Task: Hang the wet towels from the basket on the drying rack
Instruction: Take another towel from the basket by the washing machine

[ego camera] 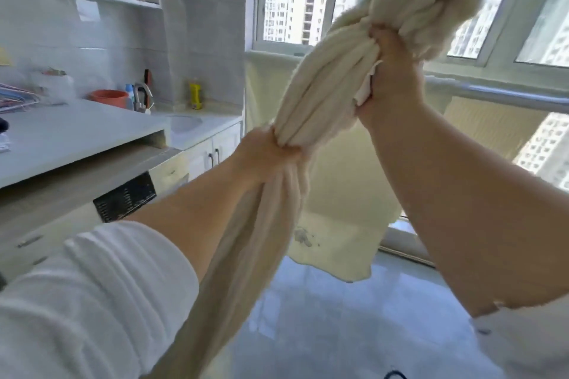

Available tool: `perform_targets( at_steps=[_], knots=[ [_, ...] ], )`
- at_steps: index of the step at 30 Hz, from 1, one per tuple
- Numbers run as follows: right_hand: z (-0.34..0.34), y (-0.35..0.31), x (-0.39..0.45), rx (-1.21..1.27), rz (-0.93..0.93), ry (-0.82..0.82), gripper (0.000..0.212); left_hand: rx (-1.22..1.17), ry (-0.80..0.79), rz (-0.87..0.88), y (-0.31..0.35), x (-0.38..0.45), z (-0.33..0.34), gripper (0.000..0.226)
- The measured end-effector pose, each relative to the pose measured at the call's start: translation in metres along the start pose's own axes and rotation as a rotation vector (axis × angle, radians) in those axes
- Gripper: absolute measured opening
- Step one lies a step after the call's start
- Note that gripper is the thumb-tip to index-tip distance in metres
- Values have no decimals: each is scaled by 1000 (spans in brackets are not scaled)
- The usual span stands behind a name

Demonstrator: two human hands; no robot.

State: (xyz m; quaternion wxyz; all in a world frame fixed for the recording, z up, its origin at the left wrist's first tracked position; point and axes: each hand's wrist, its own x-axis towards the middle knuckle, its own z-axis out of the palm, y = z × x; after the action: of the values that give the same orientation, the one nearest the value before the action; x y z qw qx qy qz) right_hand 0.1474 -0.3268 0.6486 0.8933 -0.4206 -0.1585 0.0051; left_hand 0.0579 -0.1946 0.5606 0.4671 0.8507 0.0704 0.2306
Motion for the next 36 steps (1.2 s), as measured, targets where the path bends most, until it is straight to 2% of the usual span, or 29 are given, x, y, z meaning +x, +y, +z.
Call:
perform_targets(
  at_steps=[2, 5, 9, 14, 18, 21, 24, 28, 31, 36],
  knots=[
    [-45, -33, 2, -84, -105, 77, 71, -16, 51, 37, 26, 3, 46, 27],
    [-102, -70, -1, -161, -205, 152, 71, -98, 34, 56, 53, 12, 97, 27],
    [-201, -132, -10, -243, -308, 314, 69, -188, -55, 98, 105, 16, 193, 44],
    [-297, -197, -28, -355, -412, 517, 62, -331, -239, 120, 157, 6, 304, 35],
    [-340, -224, -24, -425, -547, 624, 64, -387, -344, 119, 182, 11, 357, 23],
    [-367, -231, -7, -552, -632, 715, 62, -365, -409, 157, 191, 28, 383, 26],
    [-384, -231, 20, -645, -643, 787, 84, -402, -452, 133, 192, 51, 406, 24],
    [-387, -233, 63, -847, -741, 761, 99, -396, -448, 163, 194, 91, 424, 23],
    [-383, -237, 102, -1077, -854, 682, 89, -461, -461, 163, 201, 123, 430, 24],
    [-389, -237, 160, -1273, -1049, 605, 77, -498, -506, 197, 204, 160, 444, 22]
  ],
)
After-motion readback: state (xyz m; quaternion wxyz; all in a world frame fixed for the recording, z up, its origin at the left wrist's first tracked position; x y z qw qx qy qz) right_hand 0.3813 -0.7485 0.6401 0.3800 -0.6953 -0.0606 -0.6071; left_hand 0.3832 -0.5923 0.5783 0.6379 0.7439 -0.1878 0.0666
